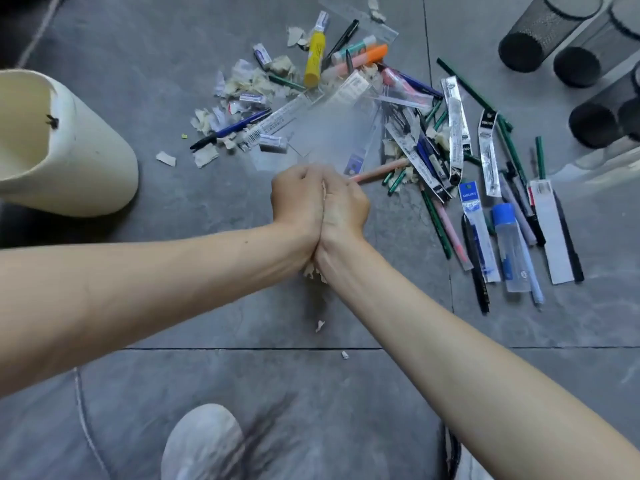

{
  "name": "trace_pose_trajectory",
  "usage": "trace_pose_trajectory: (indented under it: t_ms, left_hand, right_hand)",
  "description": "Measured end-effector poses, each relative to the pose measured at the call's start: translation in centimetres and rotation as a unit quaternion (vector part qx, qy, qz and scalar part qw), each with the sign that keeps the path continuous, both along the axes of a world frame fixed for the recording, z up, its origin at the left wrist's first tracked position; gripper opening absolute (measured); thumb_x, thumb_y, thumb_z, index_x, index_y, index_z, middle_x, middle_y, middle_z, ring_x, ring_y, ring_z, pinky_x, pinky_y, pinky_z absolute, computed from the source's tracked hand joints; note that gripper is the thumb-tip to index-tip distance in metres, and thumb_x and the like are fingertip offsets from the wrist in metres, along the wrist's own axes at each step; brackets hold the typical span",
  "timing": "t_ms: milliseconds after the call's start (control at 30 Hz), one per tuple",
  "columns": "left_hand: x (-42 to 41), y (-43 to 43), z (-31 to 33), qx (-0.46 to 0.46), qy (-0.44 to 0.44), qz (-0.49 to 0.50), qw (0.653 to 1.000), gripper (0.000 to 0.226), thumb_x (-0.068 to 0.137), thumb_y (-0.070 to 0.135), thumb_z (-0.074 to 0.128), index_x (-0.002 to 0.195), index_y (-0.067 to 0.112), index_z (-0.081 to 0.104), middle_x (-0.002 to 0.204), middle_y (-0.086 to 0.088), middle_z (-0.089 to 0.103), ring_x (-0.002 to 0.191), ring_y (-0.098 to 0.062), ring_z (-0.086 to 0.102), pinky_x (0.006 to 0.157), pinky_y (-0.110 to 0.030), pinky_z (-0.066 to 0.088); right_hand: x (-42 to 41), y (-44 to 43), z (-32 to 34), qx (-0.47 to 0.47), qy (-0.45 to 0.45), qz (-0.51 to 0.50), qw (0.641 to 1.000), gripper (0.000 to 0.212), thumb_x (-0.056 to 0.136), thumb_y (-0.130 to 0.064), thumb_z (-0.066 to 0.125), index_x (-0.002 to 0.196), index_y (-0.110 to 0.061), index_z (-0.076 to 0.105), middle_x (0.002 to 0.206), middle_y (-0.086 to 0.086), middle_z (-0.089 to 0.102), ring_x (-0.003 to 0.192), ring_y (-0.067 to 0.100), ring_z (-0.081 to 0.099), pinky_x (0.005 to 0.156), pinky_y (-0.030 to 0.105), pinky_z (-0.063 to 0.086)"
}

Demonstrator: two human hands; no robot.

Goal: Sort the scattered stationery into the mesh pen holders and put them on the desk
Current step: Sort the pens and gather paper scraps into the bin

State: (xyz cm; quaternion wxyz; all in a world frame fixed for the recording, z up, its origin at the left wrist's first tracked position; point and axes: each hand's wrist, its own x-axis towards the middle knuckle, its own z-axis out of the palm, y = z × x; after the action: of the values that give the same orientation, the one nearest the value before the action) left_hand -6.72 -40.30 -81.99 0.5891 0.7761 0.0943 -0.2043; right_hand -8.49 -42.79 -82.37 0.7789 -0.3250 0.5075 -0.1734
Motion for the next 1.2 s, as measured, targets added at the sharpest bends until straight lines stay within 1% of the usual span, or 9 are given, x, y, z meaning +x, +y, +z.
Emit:
trace_pose_trajectory:
  t_ms: [100,200,300,367,500,633,800,1000,1200]
  left_hand:
    - [3.6,2.3,4.3,0.015,-0.013,0.006,1.0,0.021,0.083,0.004,0.051,0.072,0.009,0.069,0.067,-0.004,0.065,0.067,-0.017,0.057,0.064,-0.027,0.046]
    - [7.0,5.0,9.2,0.003,-0.016,0.041,0.999,0.024,0.081,0.001,0.053,0.065,0.013,0.066,0.051,0.008,0.06,0.059,-0.013,0.055,0.057,-0.021,0.041]
    - [9.1,7.7,12.8,-0.016,-0.025,0.096,0.995,0.02,0.077,0.004,0.057,0.061,0.014,0.065,0.048,0.007,0.058,0.057,-0.014,0.052,0.056,-0.019,0.041]
    - [9.9,9.4,14.2,-0.046,-0.026,0.142,0.988,0.019,0.079,0.006,0.057,0.062,0.012,0.064,0.049,0.005,0.058,0.046,-0.011,0.05,0.045,-0.014,0.038]
    - [11.4,12.9,15.2,-0.083,-0.045,0.225,0.97,0.02,0.08,0.006,0.056,0.06,0.01,0.06,0.047,0.005,0.057,0.037,-0.007,0.049,0.042,-0.013,0.037]
    - [12.5,16.8,14.3,-0.046,-0.05,0.261,0.963,0.009,0.081,0.012,0.055,0.079,0.008,0.063,0.065,-0.002,0.056,0.056,-0.013,0.051,0.049,-0.017,0.042]
    - [14.9,19.8,11.8,-0.056,-0.076,0.27,0.958,0.019,0.08,0.008,0.054,0.061,0.011,0.056,0.061,-0.002,0.057,0.057,-0.014,0.054,0.055,-0.021,0.042]
    - [18.2,21.0,9.3,0.008,-0.167,0.153,0.974,0.031,0.087,0.011,0.055,0.056,0.018,0.057,0.059,0.002,0.055,0.065,-0.014,0.053,0.065,-0.029,0.043]
    - [19.4,21.8,8.0,-0.001,-0.21,0.162,0.964,0.03,0.087,0.004,0.052,0.059,0.014,0.055,0.058,0.001,0.055,0.064,-0.014,0.055,0.061,-0.027,0.046]
  right_hand:
    - [3.7,2.3,3.2,0.01,0.004,0.012,1.0,0.021,0.087,0.0,0.055,0.077,-0.017,0.049,0.073,0.007,0.059,0.067,0.02,0.057,0.065,0.029,0.05]
    - [7.4,4.9,7.5,-0.012,0.007,0.011,1.0,0.031,0.086,0.002,0.052,0.088,-0.027,0.043,0.11,0.017,0.062,0.091,0.03,0.064,0.085,0.035,0.052]
    - [10.5,7.2,11.0,-0.055,-0.002,0.042,0.998,0.031,0.089,0.002,0.049,0.114,-0.016,0.051,0.123,0.015,0.054,0.1,0.03,0.062,0.086,0.033,0.05]
    - [11.7,8.7,12.4,-0.063,-0.016,0.076,0.995,0.027,0.091,-0.002,0.047,0.115,-0.007,0.058,0.118,0.013,0.058,0.097,0.026,0.061,0.086,0.029,0.049]
    - [13.9,12.6,13.1,-0.08,-0.032,0.136,0.987,0.016,0.09,-0.006,0.048,0.085,-0.013,0.061,0.086,0.007,0.061,0.078,0.021,0.056,0.072,0.028,0.047]
    - [15.3,16.4,12.3,-0.089,-0.028,0.192,0.977,0.025,0.09,-0.006,0.046,0.096,-0.01,0.07,0.101,0.005,0.069,0.082,0.017,0.058,0.074,0.026,0.047]
    - [17.0,19.2,10.9,-0.082,-0.031,0.211,0.973,0.022,0.092,-0.008,0.043,0.091,-0.012,0.065,0.089,0.0,0.063,0.076,0.016,0.057,0.069,0.026,0.047]
    - [19.7,20.5,9.0,-0.1,-0.032,0.206,0.973,0.016,0.085,-0.012,0.05,0.083,-0.008,0.066,0.087,0.007,0.07,0.079,0.021,0.065,0.068,0.032,0.053]
    - [21.1,20.6,7.6,-0.17,-0.085,0.228,0.955,0.019,0.092,-0.008,0.044,0.09,-0.01,0.063,0.076,-0.009,0.059,0.067,0.002,0.056,0.055,0.007,0.042]
